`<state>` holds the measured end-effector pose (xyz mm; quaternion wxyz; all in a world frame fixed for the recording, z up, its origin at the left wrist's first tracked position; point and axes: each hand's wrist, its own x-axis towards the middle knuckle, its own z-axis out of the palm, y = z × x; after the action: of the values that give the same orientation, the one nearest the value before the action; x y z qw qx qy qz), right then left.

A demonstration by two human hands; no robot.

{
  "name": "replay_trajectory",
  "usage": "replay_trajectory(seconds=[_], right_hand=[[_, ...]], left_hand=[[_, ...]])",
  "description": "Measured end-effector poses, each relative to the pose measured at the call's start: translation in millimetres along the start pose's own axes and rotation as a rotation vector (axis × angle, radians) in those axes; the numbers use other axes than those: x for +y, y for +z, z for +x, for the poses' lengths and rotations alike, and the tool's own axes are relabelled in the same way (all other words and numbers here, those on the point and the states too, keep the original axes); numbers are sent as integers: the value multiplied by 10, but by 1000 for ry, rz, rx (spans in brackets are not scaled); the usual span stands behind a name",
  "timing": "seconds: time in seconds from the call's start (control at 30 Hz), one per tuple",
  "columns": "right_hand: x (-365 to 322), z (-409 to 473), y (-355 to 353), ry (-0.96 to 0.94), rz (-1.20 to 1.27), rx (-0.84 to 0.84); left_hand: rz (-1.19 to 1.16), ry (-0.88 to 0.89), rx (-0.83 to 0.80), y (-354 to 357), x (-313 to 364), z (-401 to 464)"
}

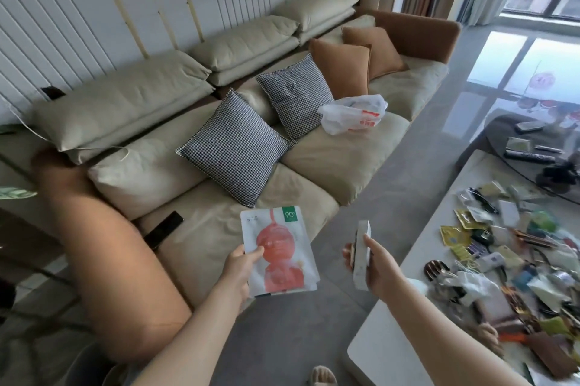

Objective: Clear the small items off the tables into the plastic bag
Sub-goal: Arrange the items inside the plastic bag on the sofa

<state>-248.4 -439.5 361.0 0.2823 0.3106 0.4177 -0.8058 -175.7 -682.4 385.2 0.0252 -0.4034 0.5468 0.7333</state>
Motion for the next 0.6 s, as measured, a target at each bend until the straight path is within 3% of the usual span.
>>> replay_trajectory(seconds=[0.3, 0.6], right_hand=[[-668, 535, 261, -17, 42, 67], [-1226, 1109, 380, -113, 111, 179]], left_hand=[[29, 5, -84, 626, 555, 701], [215, -62, -236, 1263, 1113, 1619]])
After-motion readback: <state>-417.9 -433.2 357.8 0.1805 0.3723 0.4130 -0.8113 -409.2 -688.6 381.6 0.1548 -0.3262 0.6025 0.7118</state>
